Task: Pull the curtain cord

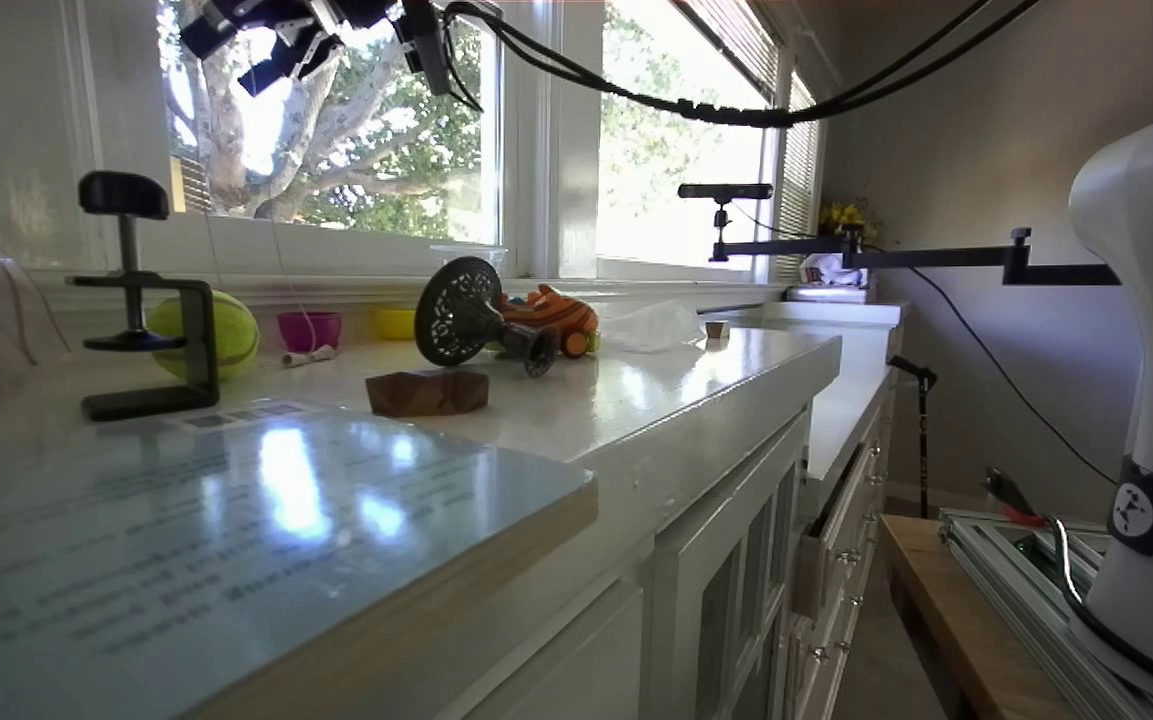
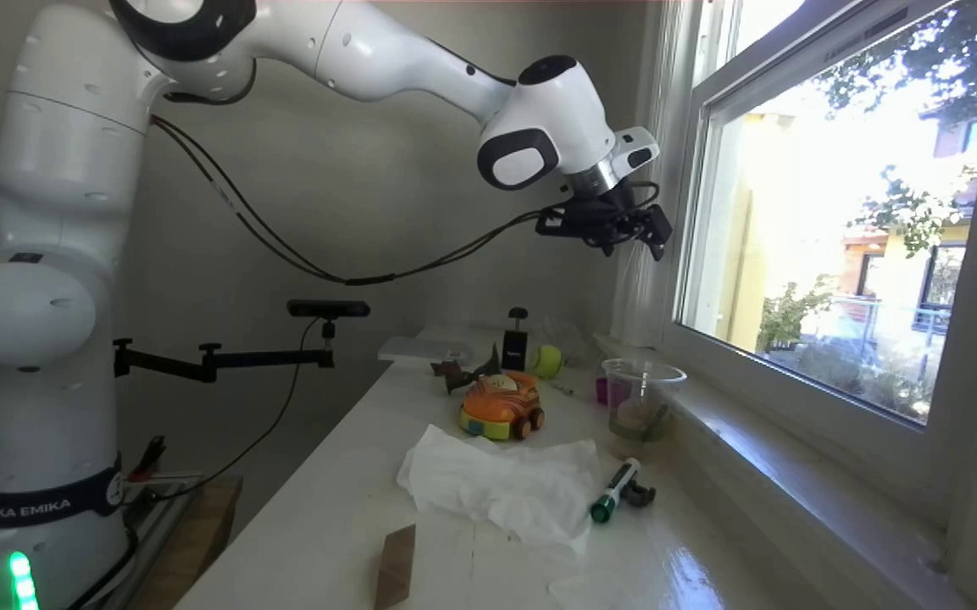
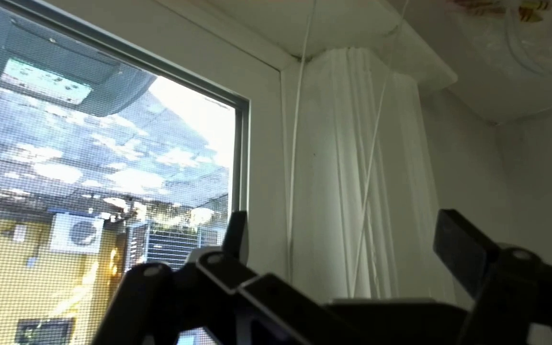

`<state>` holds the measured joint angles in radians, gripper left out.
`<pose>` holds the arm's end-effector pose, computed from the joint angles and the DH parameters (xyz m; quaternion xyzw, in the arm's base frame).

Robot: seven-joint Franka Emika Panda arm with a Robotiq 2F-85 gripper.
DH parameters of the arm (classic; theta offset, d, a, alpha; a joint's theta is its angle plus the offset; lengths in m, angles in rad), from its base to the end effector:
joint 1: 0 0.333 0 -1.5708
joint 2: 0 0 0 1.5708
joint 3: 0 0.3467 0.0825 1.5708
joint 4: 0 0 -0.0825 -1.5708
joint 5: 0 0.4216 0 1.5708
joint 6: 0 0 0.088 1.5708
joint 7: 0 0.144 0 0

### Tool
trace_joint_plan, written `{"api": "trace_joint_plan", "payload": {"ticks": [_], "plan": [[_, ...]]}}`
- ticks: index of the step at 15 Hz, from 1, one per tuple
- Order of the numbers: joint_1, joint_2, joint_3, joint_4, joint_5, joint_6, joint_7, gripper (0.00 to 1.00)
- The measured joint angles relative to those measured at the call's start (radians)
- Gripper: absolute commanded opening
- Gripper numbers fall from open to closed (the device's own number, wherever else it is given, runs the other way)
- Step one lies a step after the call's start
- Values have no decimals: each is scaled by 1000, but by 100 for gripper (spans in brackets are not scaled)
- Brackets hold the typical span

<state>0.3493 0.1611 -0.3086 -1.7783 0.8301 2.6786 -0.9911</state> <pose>0.7182 0.0314 0.5412 -0.8762 -0.1975 -0.4298 0.0927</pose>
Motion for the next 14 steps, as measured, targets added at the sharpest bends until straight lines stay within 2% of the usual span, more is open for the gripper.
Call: {"api": "trace_joint_plan", "payload": {"ticks": [3, 4, 7, 10, 12, 14], "plan": [[7, 24, -1, 26, -25, 30, 41, 100], [-15, 23, 24, 27, -73, 55, 82, 100], [-109, 1, 110, 29, -307, 113, 287, 100], [-93, -43, 61, 29, -510, 111, 475, 100], [-137, -77, 99, 29, -650, 90, 604, 100], [-178, -108, 154, 29, -722, 59, 676, 100]]}}
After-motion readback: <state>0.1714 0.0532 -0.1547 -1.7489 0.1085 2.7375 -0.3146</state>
